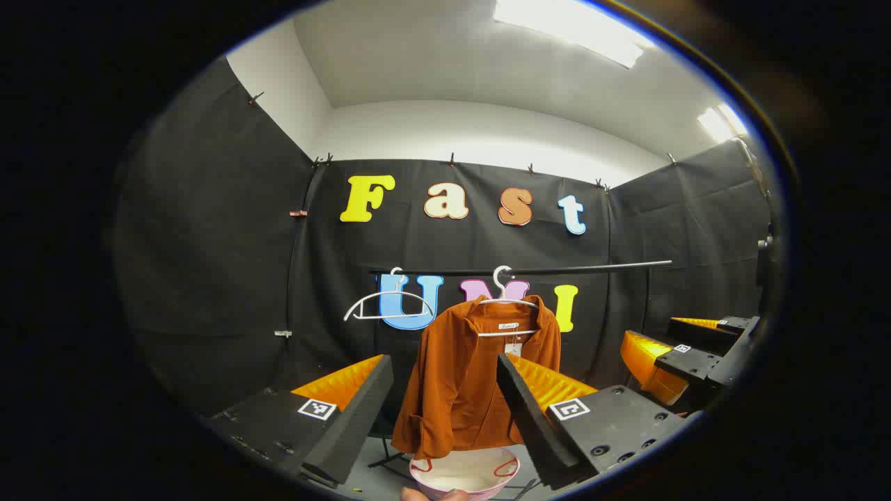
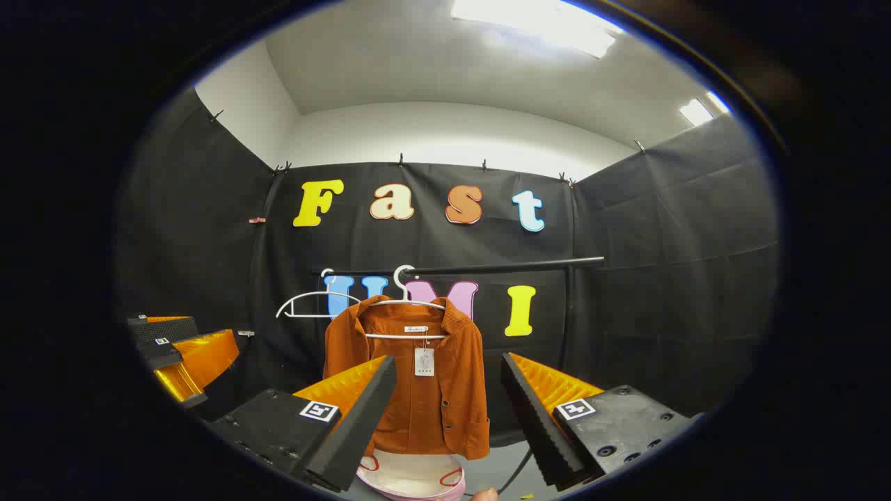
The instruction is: Grasp the clothes on the hanger with both hands and then place them into the laundry hamper below.
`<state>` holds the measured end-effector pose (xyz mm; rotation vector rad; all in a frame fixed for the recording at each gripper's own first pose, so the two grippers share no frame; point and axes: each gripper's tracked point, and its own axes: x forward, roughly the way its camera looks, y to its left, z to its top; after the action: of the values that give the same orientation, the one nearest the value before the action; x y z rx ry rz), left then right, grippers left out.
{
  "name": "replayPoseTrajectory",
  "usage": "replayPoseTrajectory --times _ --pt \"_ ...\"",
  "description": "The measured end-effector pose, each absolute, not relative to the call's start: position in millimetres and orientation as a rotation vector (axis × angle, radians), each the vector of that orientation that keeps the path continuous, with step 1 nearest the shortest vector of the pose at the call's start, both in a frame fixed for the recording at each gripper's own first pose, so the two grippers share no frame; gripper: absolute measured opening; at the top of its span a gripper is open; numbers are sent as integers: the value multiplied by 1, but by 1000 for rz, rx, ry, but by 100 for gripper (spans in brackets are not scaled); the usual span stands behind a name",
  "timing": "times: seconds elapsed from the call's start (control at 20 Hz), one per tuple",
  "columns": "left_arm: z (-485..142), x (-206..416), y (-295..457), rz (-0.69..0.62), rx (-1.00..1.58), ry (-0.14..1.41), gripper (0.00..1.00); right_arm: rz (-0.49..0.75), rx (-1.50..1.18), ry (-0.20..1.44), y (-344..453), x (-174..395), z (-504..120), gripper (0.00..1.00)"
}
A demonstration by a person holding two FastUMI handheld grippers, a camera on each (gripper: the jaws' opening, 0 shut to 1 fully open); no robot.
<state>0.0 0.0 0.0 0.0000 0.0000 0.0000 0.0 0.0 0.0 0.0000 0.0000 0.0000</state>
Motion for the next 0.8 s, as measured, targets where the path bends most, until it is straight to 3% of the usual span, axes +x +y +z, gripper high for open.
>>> replayPoseTrajectory --times 0.8 --pt "1 -6 3 19 23 -23 95 20 1 -18 9 7 4 97"
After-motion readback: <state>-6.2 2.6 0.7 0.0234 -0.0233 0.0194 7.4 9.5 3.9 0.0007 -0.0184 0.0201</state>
